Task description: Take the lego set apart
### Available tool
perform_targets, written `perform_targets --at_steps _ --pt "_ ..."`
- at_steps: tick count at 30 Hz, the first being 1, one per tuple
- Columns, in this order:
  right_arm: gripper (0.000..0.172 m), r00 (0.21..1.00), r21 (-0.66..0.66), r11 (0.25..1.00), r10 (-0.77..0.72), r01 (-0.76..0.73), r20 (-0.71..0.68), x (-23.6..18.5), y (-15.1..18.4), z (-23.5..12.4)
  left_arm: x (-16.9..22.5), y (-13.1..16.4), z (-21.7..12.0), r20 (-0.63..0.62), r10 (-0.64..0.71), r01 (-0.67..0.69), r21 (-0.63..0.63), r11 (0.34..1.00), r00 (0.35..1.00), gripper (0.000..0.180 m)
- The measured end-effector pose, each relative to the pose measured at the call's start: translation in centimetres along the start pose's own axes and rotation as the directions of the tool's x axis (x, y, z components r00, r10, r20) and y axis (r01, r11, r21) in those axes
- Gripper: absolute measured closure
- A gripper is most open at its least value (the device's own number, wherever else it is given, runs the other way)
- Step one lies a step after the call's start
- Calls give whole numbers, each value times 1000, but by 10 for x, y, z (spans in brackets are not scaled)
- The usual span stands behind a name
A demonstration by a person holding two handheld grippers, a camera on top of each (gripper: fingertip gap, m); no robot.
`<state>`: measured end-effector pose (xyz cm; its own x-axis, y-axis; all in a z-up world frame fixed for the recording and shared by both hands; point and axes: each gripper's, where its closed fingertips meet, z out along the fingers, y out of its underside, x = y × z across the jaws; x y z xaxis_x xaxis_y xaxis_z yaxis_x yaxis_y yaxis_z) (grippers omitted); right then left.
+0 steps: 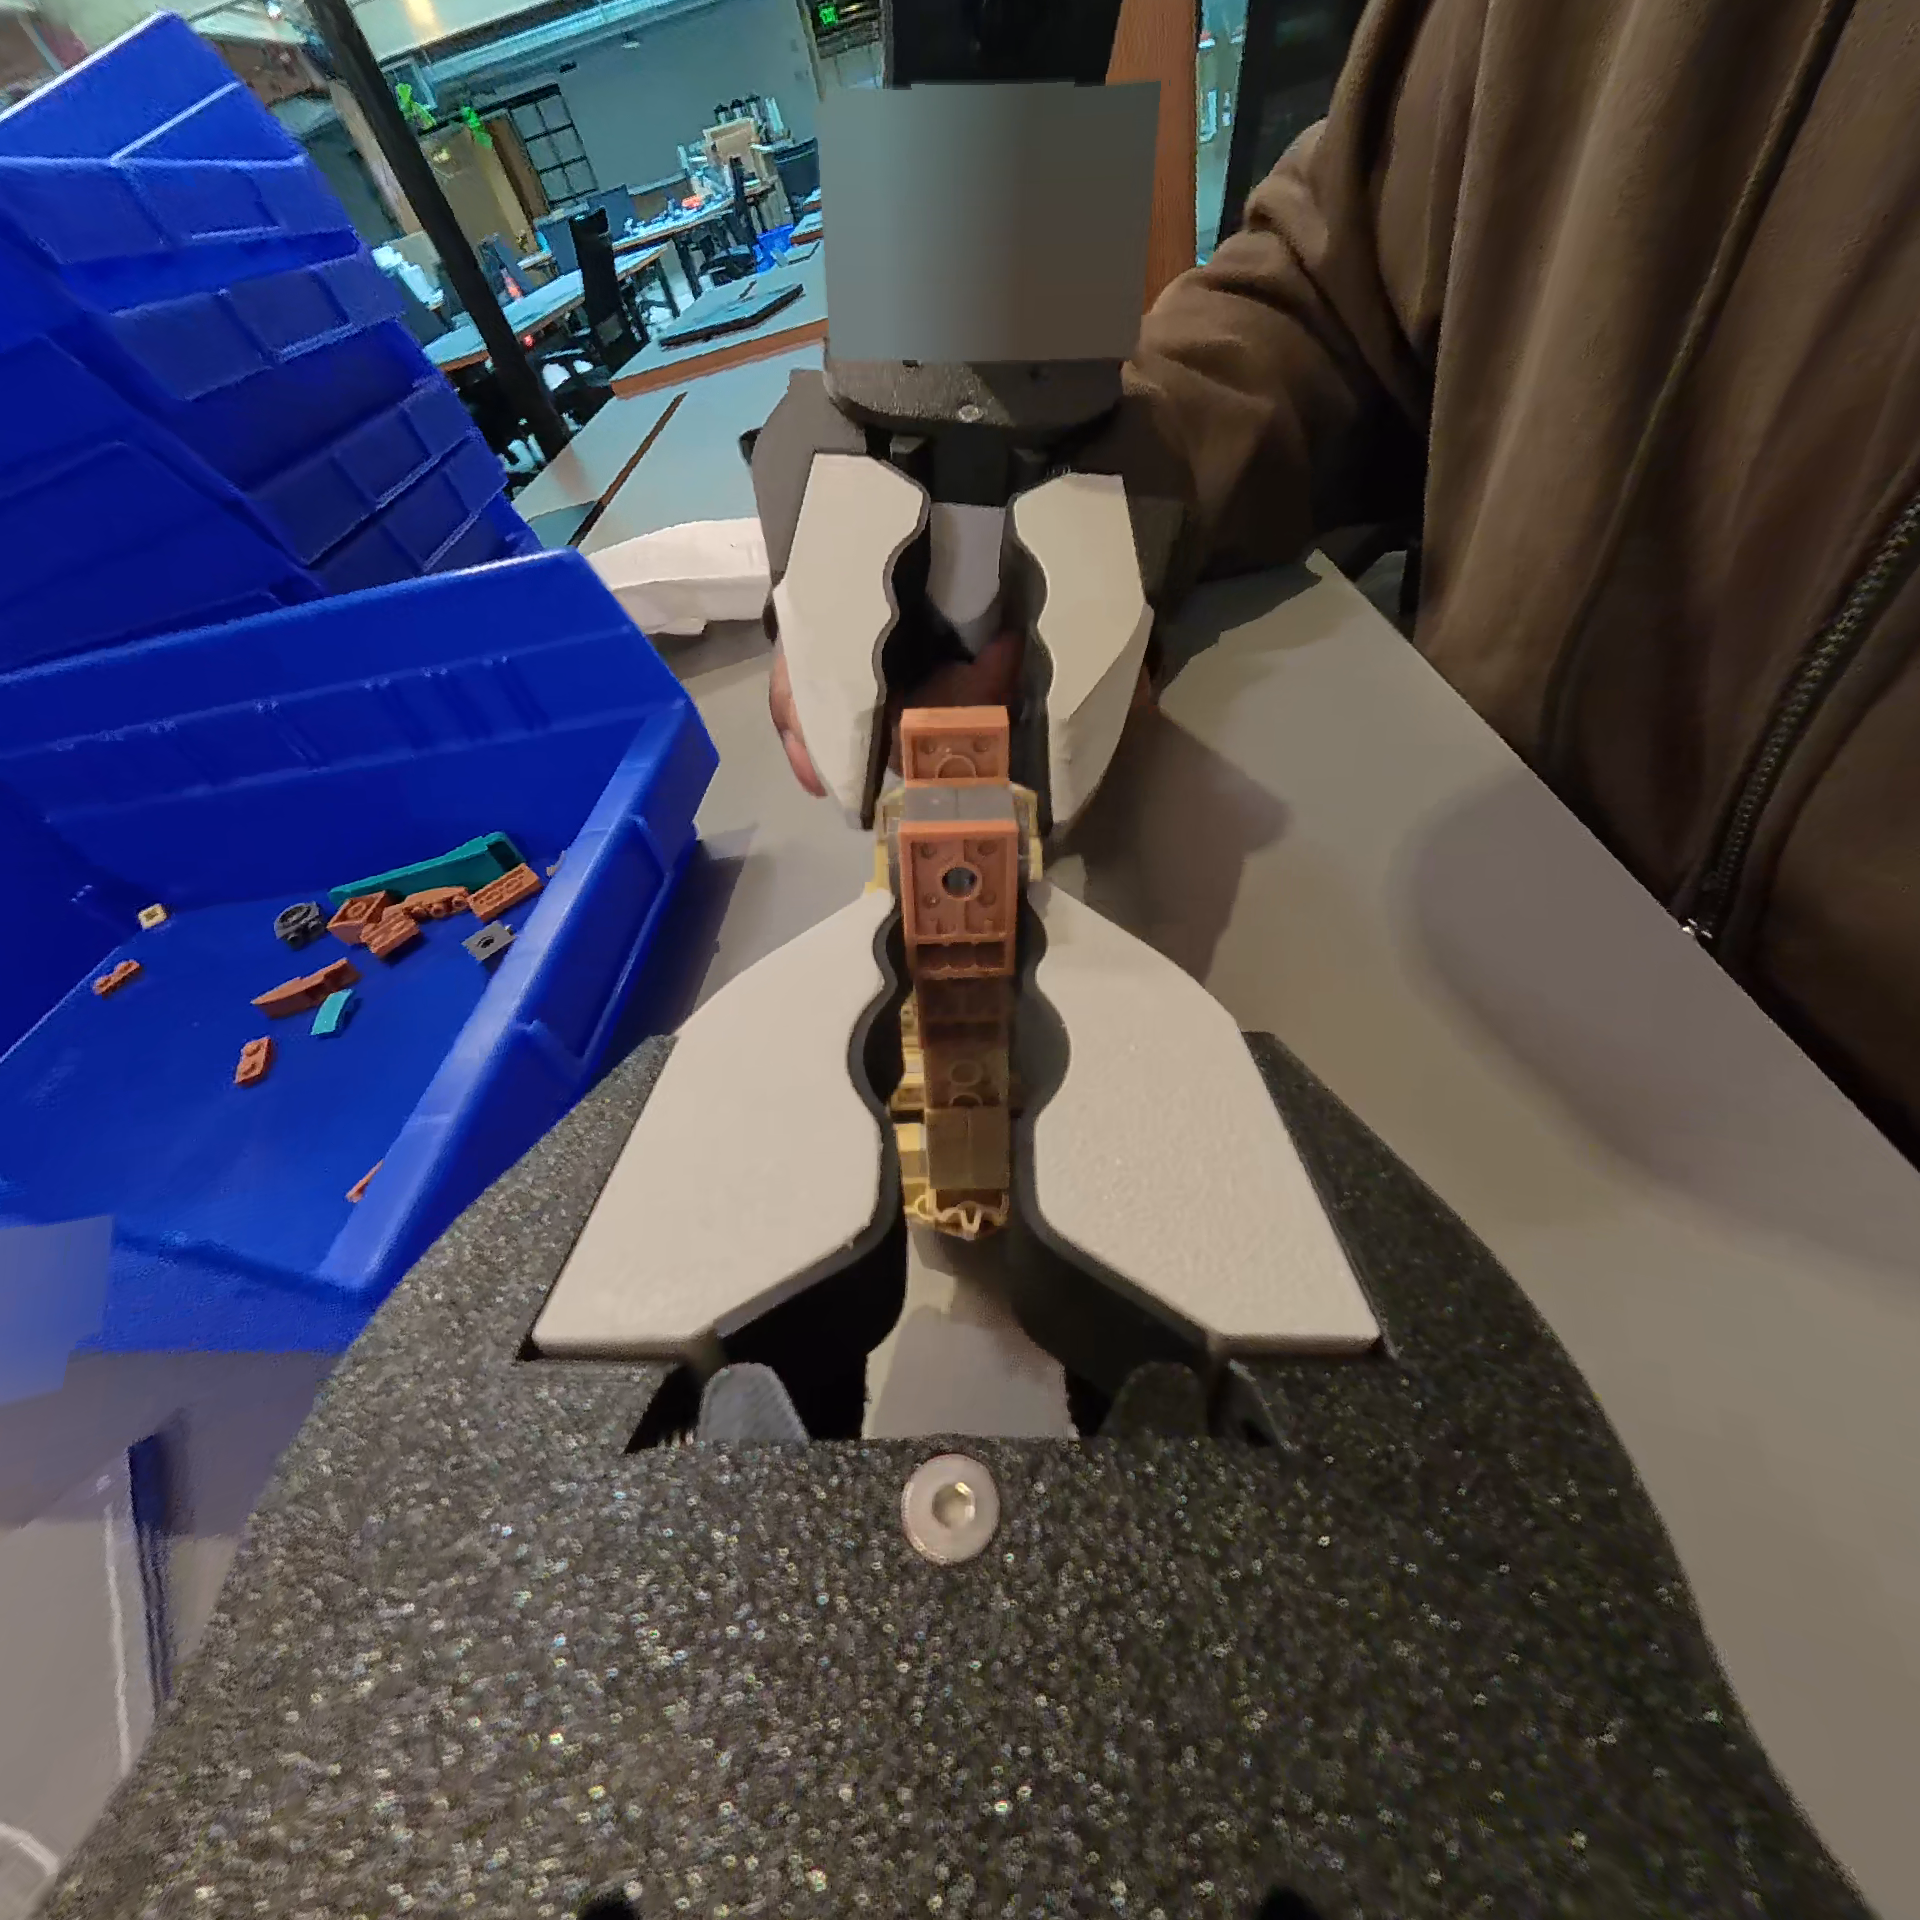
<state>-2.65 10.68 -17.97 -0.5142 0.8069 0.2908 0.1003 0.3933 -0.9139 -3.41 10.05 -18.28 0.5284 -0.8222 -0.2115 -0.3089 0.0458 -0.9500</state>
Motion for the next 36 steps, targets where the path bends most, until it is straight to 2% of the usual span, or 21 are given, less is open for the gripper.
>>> perform_targets --at_steps 10,36 --pt "139 999 20 999 26 -27 18 4 4 -3 -4 1 -2 12 -16 16 -2 1000 1000 163" --pt "139 997 -118 992 51 -43 66 23 43 -28 -22 14 -19 46 -46 49 -72 996 998 163"
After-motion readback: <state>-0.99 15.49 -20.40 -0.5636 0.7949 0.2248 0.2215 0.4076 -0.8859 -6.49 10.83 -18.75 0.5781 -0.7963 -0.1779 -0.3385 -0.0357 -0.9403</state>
